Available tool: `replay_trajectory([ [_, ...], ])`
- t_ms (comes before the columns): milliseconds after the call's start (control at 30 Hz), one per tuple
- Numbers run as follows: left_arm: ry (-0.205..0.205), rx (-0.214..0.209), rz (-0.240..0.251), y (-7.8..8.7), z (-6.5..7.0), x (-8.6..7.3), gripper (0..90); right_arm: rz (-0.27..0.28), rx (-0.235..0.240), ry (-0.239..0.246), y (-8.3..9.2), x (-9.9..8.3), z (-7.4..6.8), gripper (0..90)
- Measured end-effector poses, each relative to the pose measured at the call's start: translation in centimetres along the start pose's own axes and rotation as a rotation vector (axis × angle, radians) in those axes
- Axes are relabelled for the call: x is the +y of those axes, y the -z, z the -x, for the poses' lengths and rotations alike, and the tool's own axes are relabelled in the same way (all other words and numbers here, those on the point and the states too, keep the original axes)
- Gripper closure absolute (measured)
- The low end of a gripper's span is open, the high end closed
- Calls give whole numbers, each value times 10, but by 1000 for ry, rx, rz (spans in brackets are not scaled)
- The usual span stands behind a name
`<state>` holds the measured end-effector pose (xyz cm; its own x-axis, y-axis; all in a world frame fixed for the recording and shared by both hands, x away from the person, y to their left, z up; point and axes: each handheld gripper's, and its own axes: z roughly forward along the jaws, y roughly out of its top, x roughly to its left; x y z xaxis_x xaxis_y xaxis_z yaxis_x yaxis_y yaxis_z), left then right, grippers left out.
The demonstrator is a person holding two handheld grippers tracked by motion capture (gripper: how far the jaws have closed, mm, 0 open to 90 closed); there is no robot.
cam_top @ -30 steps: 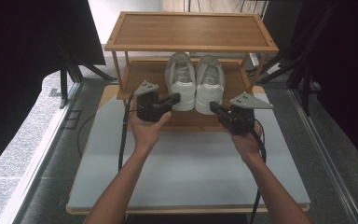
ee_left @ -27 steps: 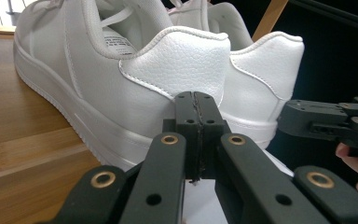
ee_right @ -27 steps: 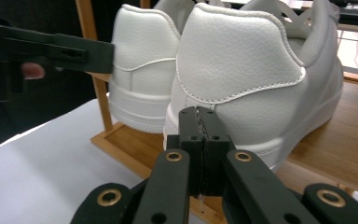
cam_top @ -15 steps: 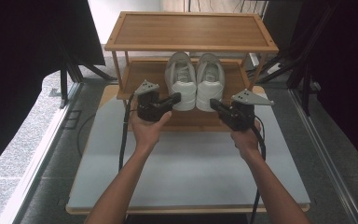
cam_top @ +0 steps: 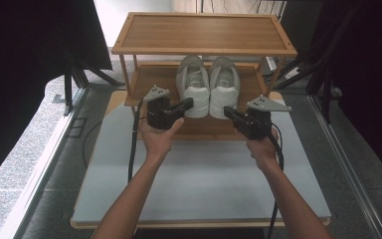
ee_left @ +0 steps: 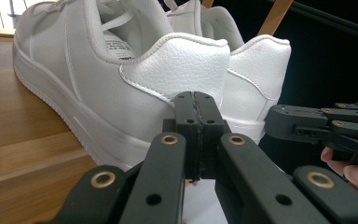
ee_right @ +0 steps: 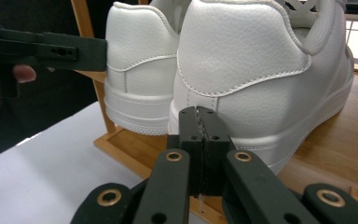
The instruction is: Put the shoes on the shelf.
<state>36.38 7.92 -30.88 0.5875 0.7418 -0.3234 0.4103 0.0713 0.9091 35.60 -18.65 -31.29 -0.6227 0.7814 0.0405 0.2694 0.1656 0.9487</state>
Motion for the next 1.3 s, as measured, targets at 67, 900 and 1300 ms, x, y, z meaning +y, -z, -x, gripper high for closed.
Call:
replay_trajectory([
  [67,2,-1,-4,0,0,0,900,-3,-7,0,-1,1,1,892],
  [900,2,-82,68,43,4,-14,575,122,48,-94,35,-22,8,663],
  [1300,-2,-69,52,89,-7,-70,557,118,18,-63,67,-74,5,604],
])
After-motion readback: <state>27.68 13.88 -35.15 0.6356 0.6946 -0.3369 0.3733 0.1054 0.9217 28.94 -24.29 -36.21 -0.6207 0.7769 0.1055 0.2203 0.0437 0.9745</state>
